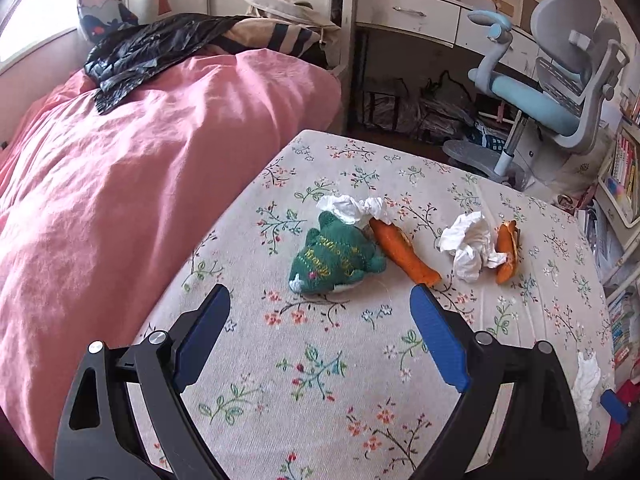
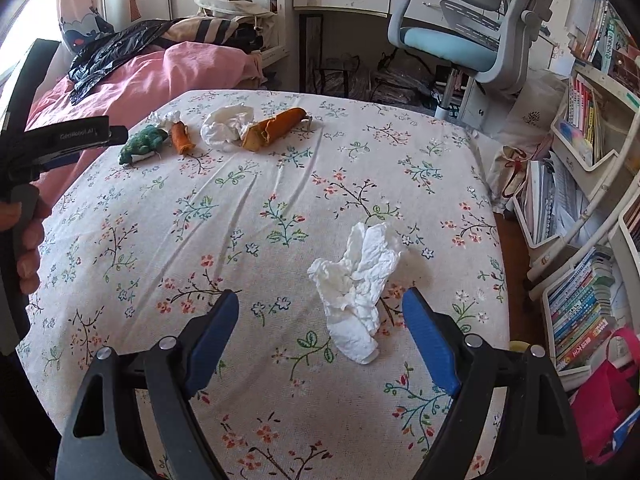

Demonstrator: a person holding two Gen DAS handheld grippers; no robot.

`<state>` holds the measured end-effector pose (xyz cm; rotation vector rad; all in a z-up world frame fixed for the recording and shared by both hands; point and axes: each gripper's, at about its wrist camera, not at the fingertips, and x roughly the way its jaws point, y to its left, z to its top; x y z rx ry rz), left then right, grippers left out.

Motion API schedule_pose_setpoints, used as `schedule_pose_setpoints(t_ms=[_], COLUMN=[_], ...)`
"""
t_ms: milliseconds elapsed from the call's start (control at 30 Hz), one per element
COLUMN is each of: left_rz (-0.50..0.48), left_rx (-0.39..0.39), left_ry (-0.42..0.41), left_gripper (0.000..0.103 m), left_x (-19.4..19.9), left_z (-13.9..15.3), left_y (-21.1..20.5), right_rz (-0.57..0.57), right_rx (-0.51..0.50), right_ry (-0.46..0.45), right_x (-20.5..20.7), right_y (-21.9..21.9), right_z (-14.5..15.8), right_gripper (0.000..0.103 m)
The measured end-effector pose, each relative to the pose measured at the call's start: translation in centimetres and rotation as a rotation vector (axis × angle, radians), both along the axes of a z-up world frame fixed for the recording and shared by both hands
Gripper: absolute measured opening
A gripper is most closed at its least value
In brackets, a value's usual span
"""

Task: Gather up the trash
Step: 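Move the right tool to a white tissue while the left tool approaches the green plush toy, then close the left tool on the green plush toy while the right tool closes on the tissue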

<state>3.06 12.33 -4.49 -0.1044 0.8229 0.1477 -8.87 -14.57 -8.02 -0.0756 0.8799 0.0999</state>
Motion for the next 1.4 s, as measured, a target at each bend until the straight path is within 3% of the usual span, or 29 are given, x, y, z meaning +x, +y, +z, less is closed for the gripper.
schedule_pose_setpoints(t_ms=[233,433,900,1133,1267,1400], left_rz=[-0.054,-0.051,-0.036,-0.069,-0.061,-0.084], left_rx=[0.04,-0.011,-0.099,-0.106,-0.108,-0.108], left_ry=[0.022,0.044,0.047,0.056,0.04,0.046], left_gripper=[0.088,0.088,0.087,0.074,0.072,0.06], left_x=[3.0,3.8,4.9,5.1,5.1,5.2], left_z=[-1.2,-2.1,-3.2,-3.8,-3.7,-3.8], left_y=[-1.4,-0.8,1.1,1.3,1.6,1.1], right_rz=[-0.001,0.003,0.026,0.034,0.037,0.04], right_rx=[0.005,-0.008,-0.014,0.001,0.005,0.008], right_ry=[0.021,0.046,0.058,0.063,0.062,0.058], right_x=[0.6,0.9,0.8,1.0,0.9,0.9], right_y=[-0.2,-0.1,0.2,0.1,0.2,0.3], right_z=[-0.3,-0.7,-0.7,-0.8,-0.8,-0.7], right_gripper=[0.081,0.074,0.073,0.072,0.069,0.062])
